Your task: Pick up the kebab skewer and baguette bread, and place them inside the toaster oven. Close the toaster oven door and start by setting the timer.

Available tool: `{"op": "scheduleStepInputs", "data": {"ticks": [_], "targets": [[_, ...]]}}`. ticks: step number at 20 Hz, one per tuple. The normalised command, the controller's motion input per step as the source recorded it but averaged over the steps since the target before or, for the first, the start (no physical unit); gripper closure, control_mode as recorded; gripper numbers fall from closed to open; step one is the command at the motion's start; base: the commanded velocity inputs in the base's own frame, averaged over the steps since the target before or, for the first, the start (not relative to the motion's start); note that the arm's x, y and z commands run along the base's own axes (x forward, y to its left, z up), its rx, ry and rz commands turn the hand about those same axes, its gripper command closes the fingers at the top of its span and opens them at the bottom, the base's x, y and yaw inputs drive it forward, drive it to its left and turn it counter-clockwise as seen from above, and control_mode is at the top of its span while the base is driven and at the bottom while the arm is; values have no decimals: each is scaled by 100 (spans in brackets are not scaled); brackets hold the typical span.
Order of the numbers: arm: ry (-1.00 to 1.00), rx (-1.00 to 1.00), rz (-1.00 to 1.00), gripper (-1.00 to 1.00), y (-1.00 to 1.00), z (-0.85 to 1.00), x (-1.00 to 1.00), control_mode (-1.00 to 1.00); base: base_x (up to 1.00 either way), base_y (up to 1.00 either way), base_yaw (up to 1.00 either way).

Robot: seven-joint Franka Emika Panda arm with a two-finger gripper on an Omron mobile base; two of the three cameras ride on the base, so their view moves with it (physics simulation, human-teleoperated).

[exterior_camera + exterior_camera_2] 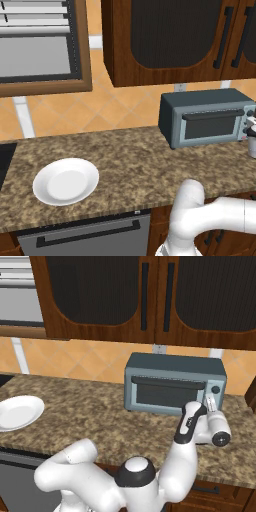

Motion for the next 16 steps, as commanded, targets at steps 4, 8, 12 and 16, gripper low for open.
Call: {"op": "scheduleStepInputs", "data": {"ticks": [4, 8, 12, 16], "targets": [[0, 1, 0, -100, 0, 0, 19, -100, 0, 0, 0], [0, 3, 0, -100, 0, 0, 20, -100, 0, 0, 0], [0, 4, 0, -100, 0, 0, 24, -100, 0, 0, 0], [0, 5, 0, -100, 0, 0, 24, -100, 0, 0, 0]]}}
